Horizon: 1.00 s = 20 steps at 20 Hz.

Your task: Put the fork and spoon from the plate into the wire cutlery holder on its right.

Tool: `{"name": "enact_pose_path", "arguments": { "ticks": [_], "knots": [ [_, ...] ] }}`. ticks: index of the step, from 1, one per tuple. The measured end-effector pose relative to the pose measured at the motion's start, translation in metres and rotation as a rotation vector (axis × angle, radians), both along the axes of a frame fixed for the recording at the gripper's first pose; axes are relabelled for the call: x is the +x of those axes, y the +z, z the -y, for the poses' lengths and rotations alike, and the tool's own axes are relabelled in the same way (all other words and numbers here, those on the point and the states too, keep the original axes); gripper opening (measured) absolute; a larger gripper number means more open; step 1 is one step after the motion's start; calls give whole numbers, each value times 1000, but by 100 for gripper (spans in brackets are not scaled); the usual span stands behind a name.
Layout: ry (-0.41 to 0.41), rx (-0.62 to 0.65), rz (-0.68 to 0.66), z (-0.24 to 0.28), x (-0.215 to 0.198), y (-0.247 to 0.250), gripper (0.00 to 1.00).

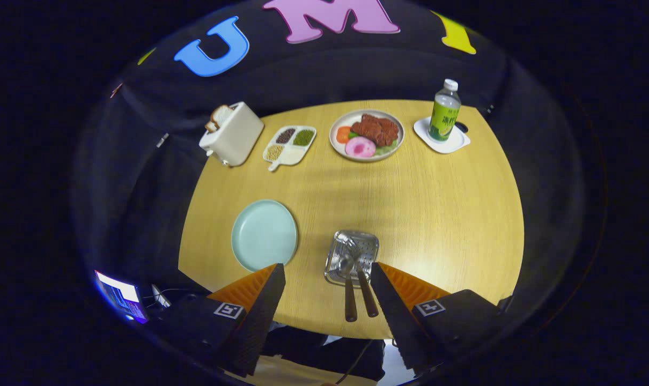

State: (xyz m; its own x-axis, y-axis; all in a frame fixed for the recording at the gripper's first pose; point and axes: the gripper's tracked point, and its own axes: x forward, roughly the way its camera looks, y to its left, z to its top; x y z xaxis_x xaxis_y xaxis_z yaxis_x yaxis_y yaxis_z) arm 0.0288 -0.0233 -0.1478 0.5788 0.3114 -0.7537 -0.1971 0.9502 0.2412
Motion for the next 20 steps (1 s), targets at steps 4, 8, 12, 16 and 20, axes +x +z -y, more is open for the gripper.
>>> {"name": "enact_pose_path", "arguments": {
  "ticks": [4,8,12,16,20],
  "knots": [
    [-3,52,235,-11,7,74,99],
    [-4,68,454,-26,3,146,99],
    [-13,80,721,-36,-22,222,99],
    [-70,20,975,-35,-43,266,99],
    [-99,-31,1057,-44,-53,263,99]
  ]
}}
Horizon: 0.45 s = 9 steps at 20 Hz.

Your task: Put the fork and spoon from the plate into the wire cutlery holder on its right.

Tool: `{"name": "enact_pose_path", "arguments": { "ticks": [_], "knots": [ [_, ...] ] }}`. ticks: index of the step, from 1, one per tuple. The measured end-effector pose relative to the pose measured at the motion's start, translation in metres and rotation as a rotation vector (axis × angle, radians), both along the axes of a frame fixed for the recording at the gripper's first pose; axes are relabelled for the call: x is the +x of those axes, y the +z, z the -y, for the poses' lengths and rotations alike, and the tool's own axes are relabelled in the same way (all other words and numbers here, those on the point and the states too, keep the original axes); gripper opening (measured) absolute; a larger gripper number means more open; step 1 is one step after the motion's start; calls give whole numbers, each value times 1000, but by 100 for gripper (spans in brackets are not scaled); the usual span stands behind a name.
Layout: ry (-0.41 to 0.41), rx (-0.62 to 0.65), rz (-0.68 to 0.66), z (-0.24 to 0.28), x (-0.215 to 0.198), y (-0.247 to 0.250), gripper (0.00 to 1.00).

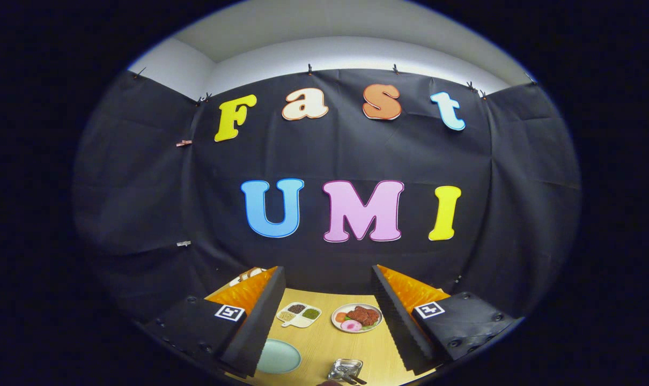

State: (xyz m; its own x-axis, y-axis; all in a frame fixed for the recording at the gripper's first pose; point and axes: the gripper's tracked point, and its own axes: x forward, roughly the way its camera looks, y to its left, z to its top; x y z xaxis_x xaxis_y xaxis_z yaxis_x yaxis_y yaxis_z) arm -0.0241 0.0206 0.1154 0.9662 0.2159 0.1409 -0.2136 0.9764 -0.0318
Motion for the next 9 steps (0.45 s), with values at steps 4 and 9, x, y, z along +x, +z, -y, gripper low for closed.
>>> {"name": "enact_pose_path", "arguments": {
  "ticks": [4,9],
  "knots": [
    [20,5,-30,-15,-2,-27,99],
    [1,-43,-25,-19,-6,-38,99]
  ]
}}
